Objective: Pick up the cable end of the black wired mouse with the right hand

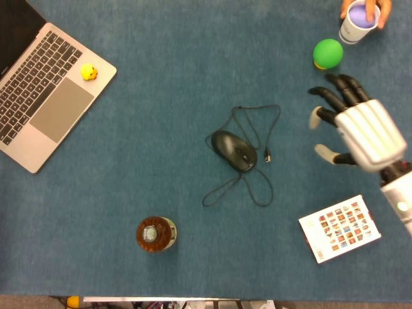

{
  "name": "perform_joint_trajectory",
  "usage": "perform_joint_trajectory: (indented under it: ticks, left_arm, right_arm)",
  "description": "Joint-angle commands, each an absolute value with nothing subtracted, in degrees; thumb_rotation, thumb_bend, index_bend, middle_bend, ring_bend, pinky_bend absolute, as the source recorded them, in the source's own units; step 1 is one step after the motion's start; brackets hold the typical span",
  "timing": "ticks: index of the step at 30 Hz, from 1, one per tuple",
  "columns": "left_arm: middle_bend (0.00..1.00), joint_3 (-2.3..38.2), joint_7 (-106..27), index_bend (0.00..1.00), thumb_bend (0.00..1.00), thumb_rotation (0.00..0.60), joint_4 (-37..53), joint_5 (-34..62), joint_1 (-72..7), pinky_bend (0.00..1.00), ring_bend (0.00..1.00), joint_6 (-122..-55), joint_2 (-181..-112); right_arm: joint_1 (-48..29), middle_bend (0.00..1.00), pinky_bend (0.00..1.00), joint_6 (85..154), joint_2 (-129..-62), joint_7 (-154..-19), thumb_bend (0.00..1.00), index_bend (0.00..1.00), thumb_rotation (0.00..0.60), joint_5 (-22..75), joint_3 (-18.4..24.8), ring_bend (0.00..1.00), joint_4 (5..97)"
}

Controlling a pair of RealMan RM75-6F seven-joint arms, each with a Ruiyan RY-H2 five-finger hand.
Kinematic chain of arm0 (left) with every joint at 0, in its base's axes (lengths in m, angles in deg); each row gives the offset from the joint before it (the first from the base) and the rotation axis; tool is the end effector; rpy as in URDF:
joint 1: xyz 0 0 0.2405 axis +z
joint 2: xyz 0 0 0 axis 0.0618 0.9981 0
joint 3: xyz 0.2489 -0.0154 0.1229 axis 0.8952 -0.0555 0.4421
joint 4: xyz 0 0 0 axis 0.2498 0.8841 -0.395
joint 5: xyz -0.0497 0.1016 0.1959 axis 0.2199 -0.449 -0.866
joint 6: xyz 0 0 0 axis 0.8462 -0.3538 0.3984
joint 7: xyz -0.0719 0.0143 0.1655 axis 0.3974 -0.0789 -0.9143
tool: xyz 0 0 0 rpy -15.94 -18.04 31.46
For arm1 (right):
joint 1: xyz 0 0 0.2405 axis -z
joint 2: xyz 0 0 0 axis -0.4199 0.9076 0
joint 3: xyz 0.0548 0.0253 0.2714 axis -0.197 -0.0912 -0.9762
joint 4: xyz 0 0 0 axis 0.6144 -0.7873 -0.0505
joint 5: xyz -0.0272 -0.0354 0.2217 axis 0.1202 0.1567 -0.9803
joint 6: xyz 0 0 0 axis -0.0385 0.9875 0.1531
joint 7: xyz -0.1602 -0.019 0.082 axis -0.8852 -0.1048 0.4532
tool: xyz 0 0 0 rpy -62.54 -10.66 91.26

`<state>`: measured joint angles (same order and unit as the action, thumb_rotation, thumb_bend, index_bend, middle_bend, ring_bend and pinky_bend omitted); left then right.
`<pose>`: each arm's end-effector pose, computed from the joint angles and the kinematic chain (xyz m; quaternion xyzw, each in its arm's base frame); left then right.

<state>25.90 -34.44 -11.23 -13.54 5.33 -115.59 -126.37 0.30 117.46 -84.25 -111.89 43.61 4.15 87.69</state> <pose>-0.3510 0.1709 0.1718 -0.5609 -0.4056 -0.3995 0.6011 -0.1604 -0.2971 0.0435 0.7372 -0.3534 0.4042 0.4102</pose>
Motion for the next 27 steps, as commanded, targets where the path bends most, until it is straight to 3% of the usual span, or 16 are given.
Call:
perform_joint_trajectory:
  ticks: [1, 14, 27]
  left_arm:
    - [0.21, 25.9, -34.1, 0.28, 0.15, 0.600, -10.9, -13.4, 5.5, 0.09, 0.16, -115.7, -126.4]
    - [0.21, 26.0, -32.4, 0.28, 0.15, 0.600, -9.5, -13.2, 6.0, 0.09, 0.16, -115.9, -126.7]
    - [0.21, 25.9, -31.3, 0.28, 0.15, 0.600, -8.2, -12.4, 6.4, 0.09, 0.16, -115.7, -127.0]
  right_arm:
    - [-3.4, 0.22, 0.09, 113.4, -88.1, -117.8, 0.19, 0.48, 0.600, 38.9, 3.7, 0.00, 85.4]
    - [-11.6, 0.22, 0.09, 109.0, -99.3, -132.9, 0.19, 0.49, 0.600, 27.9, 6.7, 0.00, 75.9]
    - [-15.1, 0.22, 0.09, 109.4, -106.4, -138.4, 0.20, 0.50, 0.600, 23.0, 9.7, 0.00, 67.9]
